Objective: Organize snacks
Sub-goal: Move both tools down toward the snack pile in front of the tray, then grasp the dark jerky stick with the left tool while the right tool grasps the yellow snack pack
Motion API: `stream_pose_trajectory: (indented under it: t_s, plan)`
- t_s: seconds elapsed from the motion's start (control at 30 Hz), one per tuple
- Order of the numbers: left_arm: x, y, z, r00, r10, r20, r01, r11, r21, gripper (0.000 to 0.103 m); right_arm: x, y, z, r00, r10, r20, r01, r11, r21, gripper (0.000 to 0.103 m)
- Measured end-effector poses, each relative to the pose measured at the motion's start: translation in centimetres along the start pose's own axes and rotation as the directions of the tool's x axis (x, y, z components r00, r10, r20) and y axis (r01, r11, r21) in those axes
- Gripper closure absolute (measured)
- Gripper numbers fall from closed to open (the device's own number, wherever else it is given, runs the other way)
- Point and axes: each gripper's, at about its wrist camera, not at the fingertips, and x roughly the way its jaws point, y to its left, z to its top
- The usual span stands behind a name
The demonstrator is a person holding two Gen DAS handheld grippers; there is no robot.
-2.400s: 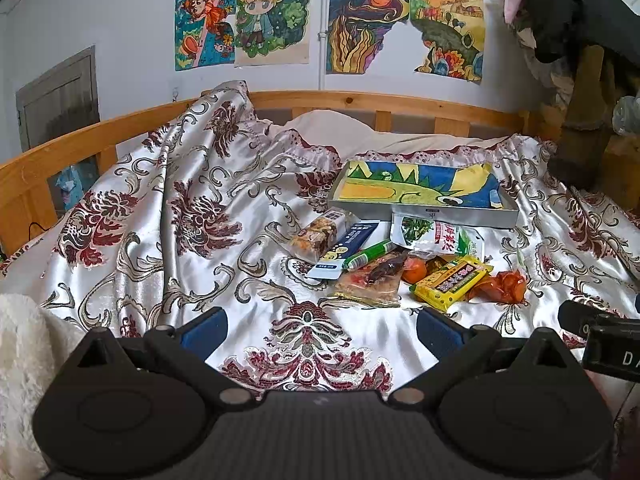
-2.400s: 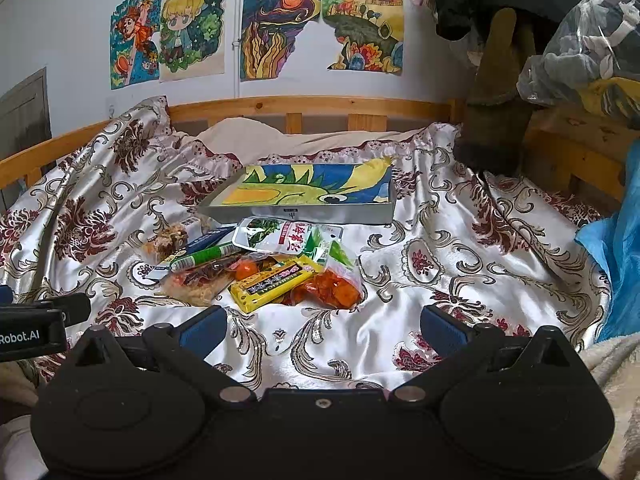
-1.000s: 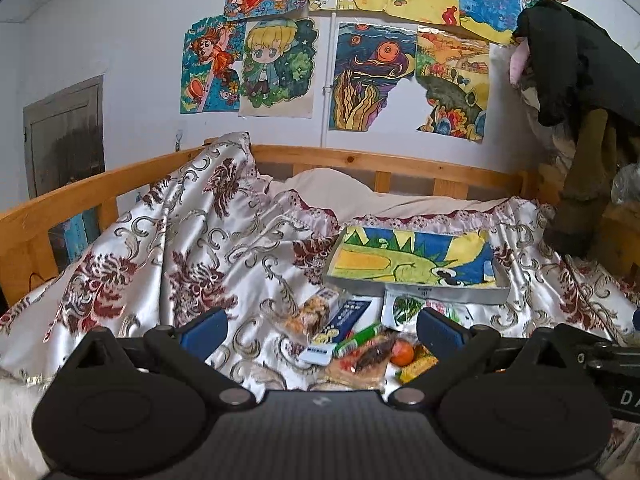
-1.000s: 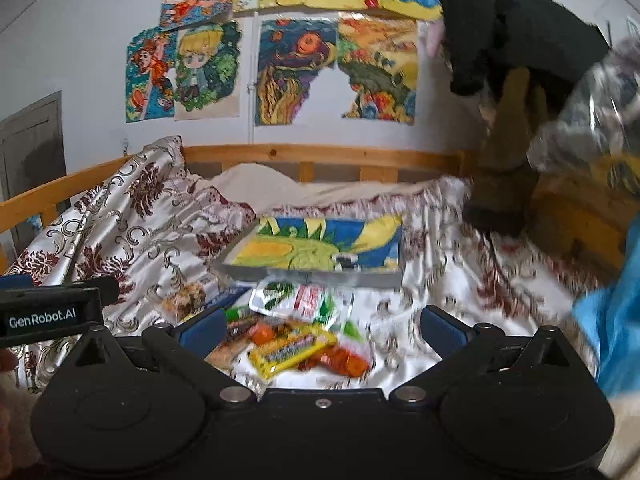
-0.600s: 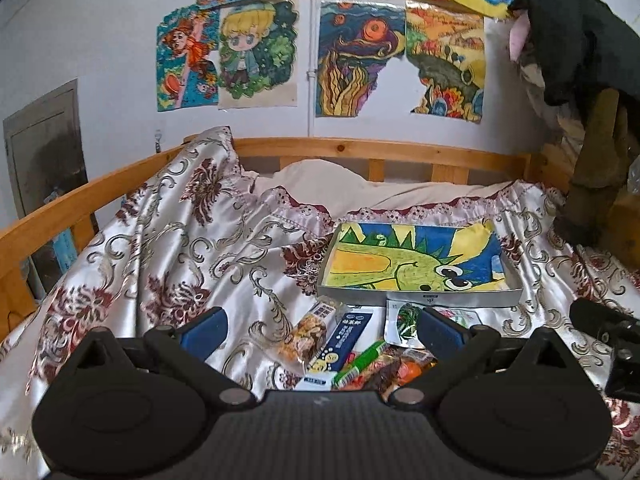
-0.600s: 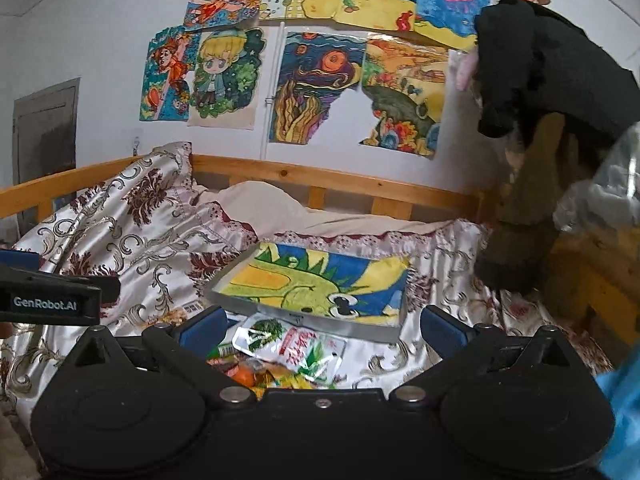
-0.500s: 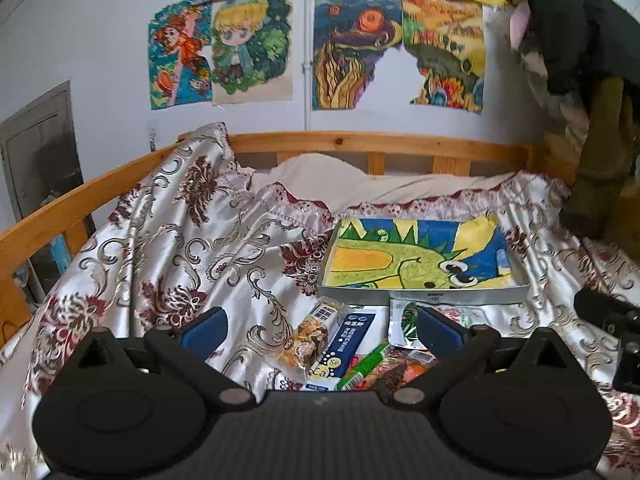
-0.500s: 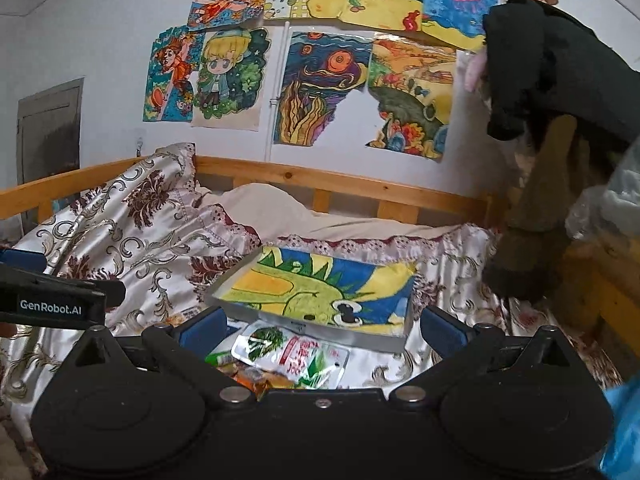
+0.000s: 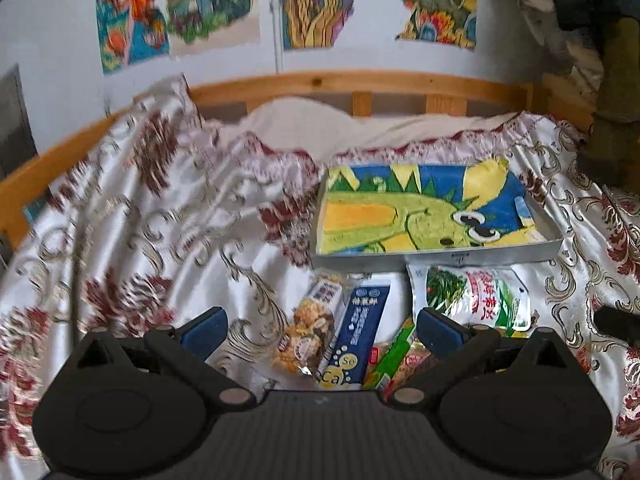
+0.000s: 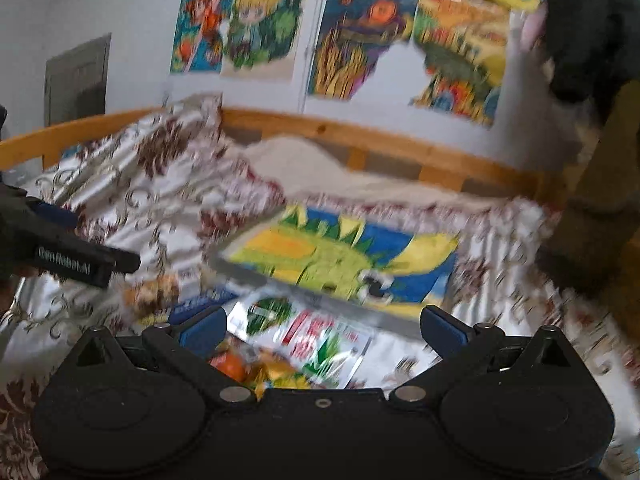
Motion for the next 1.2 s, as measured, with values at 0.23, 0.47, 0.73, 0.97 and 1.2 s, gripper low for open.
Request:
stream_pose_trajectory:
  t_s: [0.23,0.47,0.73,0.97,1.2]
  plan:
    - [2.8,-0.1,-1.2,0.993,-0.064,-0.097,0.066,0.998,0.02,0.0,2.8,0.7,-1.8,0.988,0.088,-0.125,-0.087,0.996,0.013,0.001]
    - [5.1,0.5,-1.3,0.948,-0.256,-0.188,0.257,0.966,-0.017,0.0,5.1,2.3,-3.1,0.934,0.202,-0.296,-0.199,0.979,0.039,0.001]
    - [5.5,-1.2,-1.4,0.912,-0.365,-0.188,0.394,0.907,0.148,0.0,5.4,2.5,-3.6,0.921,0.253,-0.297,-0.244,0.967,0.067,0.001]
    - [6.5,-1.7,-1.3,0.824,-0.525,-0.212,0.556,0.82,0.133,0.009,5.4,2.7,-3.6,0.88,0.354,-0.317,-0.339,0.935,0.104,0.009]
    - [8.3,-3.2,-1.9,0.762,-0.579,-0.288,0.634,0.759,0.149,0.019,6.5,2.3,-4.5,0.864,0.358,-0.355,-0.309,0.932,0.189,0.021]
